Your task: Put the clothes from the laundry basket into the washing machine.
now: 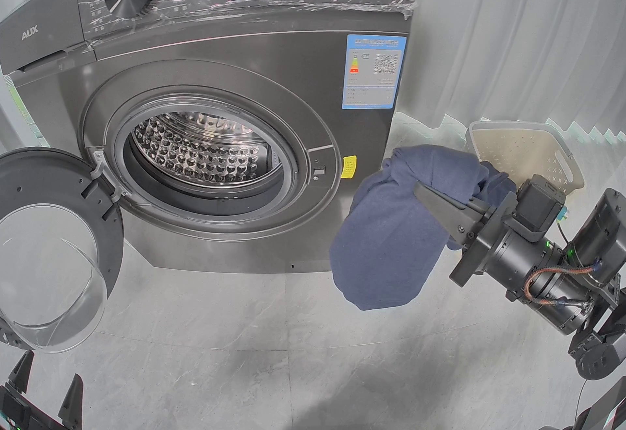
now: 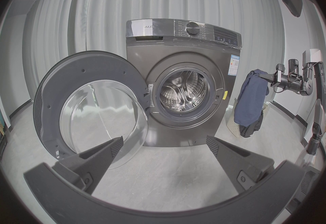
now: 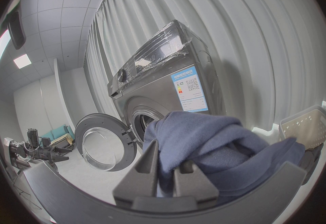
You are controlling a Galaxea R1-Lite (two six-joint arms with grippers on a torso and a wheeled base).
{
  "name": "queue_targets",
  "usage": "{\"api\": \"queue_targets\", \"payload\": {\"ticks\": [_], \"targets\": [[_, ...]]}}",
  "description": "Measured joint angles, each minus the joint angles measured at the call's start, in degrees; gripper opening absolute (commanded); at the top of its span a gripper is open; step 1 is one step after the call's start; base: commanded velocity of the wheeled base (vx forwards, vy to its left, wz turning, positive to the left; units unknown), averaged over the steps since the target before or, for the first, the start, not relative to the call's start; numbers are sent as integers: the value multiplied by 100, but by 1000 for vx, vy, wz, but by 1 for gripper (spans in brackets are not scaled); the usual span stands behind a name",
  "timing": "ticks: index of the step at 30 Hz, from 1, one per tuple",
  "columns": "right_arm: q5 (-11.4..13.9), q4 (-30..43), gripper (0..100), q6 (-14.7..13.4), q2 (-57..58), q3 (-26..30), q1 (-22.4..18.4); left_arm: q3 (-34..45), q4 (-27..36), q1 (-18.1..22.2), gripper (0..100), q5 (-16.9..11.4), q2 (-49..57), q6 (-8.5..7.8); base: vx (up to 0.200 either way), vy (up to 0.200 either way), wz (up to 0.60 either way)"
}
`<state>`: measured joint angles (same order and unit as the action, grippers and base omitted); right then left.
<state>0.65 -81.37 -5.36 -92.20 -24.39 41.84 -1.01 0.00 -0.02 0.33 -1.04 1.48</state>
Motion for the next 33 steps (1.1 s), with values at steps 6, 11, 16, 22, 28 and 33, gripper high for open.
{"api": "queue_targets", "payload": {"ticks": [6,11,16,22,28,33], "targets": [[-7,0,0,1,2,-20,-2,0,2,2,100,0,0,7,-167,0,0],[-16,-2,0,0,2,-35,-11,0,0,2,100,-1,0,7,-160,0,0],[-27,5,0,1,2,-41,-41,0,2,2,100,-1,0,2,0,0,0],[-40,17,0,-5,0,-41,-94,0,0,2,100,-1,0,2,0,0,0],[-51,20,0,-7,0,-49,-99,0,0,2,100,-4,0,0,0,200,0],[-62,17,0,-10,0,-51,-107,0,0,2,100,-4,0,0,0,200,0]]}}
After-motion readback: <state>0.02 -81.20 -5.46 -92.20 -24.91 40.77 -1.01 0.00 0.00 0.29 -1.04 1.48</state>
